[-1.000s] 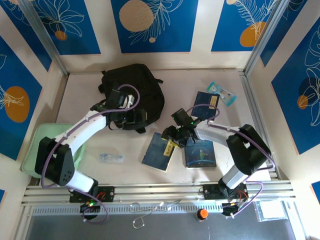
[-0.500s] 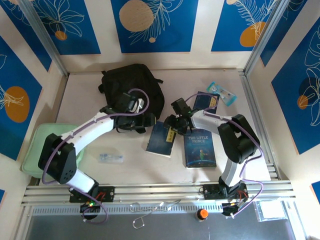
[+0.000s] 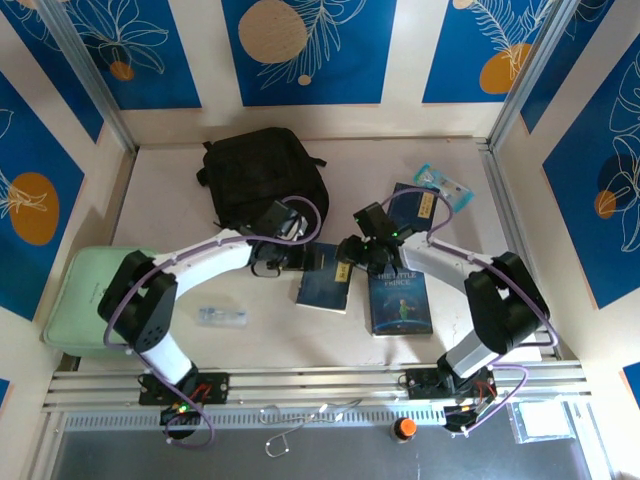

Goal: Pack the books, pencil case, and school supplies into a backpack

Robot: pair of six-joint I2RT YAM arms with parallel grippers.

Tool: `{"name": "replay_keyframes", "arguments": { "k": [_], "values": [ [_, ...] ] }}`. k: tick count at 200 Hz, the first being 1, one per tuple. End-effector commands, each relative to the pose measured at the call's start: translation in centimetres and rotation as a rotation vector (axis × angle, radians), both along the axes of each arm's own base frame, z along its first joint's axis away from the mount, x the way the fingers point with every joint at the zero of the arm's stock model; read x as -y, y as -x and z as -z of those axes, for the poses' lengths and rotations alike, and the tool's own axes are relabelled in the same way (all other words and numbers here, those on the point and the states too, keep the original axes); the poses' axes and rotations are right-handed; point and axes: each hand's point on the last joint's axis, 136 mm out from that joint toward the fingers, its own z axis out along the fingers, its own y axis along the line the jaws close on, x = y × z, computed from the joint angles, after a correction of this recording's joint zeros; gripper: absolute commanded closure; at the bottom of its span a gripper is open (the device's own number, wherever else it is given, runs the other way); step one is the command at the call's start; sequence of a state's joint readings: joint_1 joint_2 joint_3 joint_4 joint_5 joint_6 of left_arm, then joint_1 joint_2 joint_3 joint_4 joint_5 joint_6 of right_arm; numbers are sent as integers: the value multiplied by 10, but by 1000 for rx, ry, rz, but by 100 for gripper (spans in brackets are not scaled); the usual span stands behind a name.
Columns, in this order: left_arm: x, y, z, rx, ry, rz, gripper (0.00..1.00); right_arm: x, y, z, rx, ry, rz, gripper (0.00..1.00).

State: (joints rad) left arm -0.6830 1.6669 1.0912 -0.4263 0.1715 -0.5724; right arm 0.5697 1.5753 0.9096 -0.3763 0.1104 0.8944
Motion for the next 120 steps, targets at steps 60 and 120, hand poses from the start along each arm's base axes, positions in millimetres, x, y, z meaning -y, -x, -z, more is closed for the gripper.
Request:
{"name": "replay_keyframes", "arguments": {
  "k": [60, 120],
  "values": [
    [8, -6, 33, -54, -37, -36, 49, 7, 10, 35, -162, 12, -25, 61],
    [6, -3, 47, -82, -53, -48, 52, 10, 12, 47, -207, 27, -13, 77]
  ]
}}
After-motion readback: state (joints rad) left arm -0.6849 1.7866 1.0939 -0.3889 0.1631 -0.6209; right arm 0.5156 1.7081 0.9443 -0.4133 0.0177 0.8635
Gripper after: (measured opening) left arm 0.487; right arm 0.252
